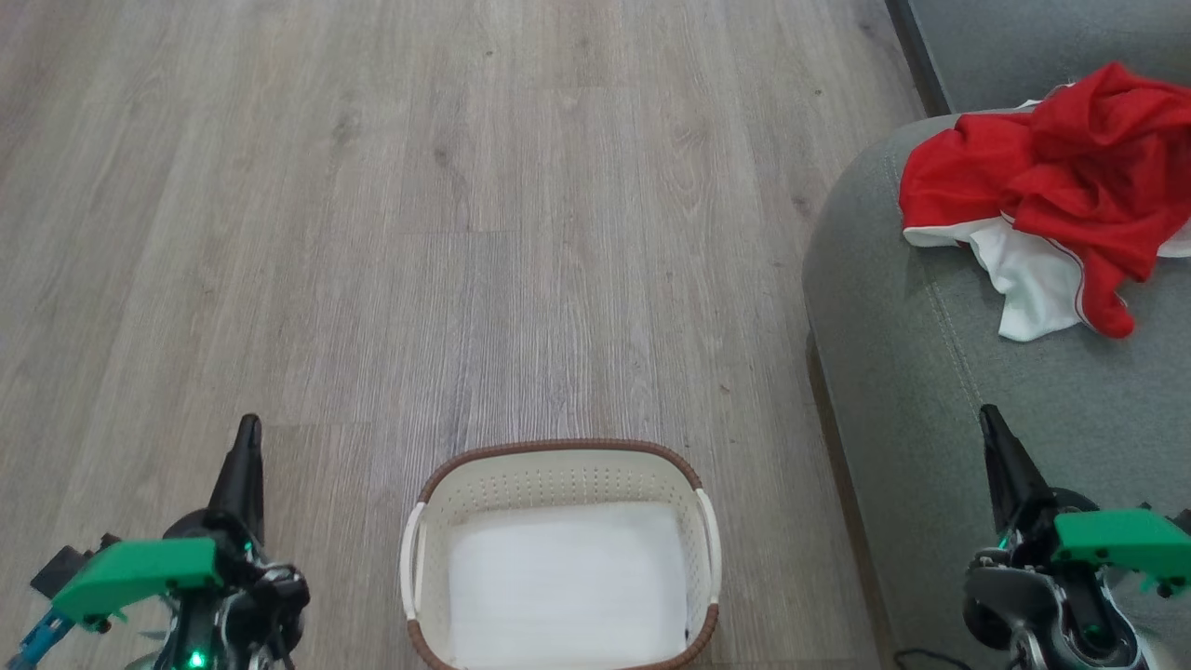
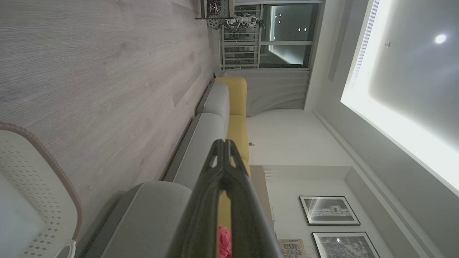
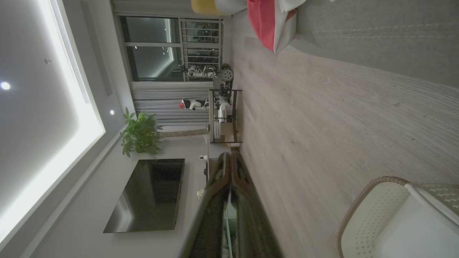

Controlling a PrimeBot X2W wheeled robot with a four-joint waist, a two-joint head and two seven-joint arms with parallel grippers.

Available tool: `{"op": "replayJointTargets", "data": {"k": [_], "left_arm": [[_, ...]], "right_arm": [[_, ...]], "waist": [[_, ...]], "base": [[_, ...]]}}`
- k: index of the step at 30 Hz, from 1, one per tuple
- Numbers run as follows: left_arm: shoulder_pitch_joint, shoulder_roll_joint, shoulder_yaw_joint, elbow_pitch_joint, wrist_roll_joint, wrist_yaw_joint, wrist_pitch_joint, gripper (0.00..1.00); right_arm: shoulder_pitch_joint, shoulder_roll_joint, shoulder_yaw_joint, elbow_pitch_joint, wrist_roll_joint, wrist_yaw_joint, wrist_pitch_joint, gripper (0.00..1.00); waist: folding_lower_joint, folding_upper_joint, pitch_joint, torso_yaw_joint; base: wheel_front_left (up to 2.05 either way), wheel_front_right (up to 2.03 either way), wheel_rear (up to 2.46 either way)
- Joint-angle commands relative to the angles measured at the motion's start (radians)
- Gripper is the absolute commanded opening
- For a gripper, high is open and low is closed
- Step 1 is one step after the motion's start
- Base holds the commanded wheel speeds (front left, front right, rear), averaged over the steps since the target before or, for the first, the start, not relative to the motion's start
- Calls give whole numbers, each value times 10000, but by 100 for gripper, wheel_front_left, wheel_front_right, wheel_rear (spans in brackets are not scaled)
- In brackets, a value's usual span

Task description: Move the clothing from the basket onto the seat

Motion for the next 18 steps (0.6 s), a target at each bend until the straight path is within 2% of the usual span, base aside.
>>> {"op": "replayJointTargets", "data": {"k": [1, 18], "left_arm": [[-492, 82, 370, -274, -18, -67, 86, 0], [-492, 82, 370, -275, -18, -67, 86, 0]], "right_arm": [[-556, -26, 174, -391, 58, -2, 60, 0], [-555, -26, 175, -391, 59, -2, 59, 0]], "waist": [[0, -1, 0, 1], [0, -1, 0, 1]], "base": [[0, 0, 0], [0, 0, 0]]}}
